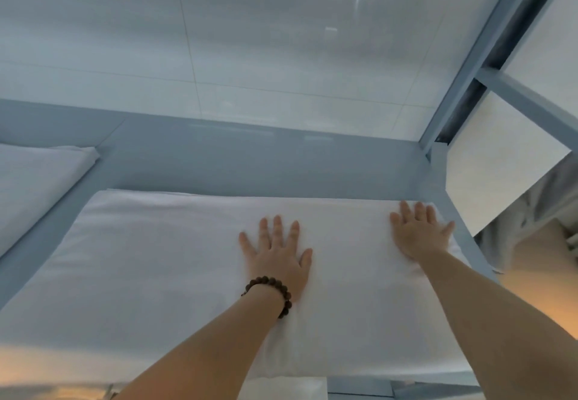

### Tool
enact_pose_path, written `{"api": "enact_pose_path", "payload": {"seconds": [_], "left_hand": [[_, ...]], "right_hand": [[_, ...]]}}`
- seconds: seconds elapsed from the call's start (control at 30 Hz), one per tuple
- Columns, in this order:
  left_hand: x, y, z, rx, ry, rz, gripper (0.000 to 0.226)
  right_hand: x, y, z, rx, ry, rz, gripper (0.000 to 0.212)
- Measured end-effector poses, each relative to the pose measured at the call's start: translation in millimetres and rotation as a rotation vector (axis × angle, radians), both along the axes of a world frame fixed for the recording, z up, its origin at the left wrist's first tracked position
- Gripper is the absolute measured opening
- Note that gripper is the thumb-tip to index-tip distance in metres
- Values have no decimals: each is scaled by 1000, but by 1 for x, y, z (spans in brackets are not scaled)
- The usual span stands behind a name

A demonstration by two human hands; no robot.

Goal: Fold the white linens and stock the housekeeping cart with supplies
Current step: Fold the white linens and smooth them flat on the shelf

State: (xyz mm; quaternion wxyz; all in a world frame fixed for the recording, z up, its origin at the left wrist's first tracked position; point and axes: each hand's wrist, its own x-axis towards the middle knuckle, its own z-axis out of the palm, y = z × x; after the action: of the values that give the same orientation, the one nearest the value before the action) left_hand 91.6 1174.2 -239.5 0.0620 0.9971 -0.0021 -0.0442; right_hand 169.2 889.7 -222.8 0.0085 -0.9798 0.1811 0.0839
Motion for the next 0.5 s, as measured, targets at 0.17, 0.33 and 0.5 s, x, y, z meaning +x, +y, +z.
{"api": "enact_pose_path", "payload": {"seconds": [0.17, 0.33, 0.5], "left_hand": [[-9, -8, 19, -13, 104, -27, 59], [-71, -29, 21, -38, 204, -95, 57], [-99, -30, 23, 11, 242, -108, 60]], "right_hand": [[-47, 76, 7, 51, -125, 264, 51], [-115, 110, 1, 163, -26, 520, 52], [-130, 19, 9, 80, 20, 240, 58]]}}
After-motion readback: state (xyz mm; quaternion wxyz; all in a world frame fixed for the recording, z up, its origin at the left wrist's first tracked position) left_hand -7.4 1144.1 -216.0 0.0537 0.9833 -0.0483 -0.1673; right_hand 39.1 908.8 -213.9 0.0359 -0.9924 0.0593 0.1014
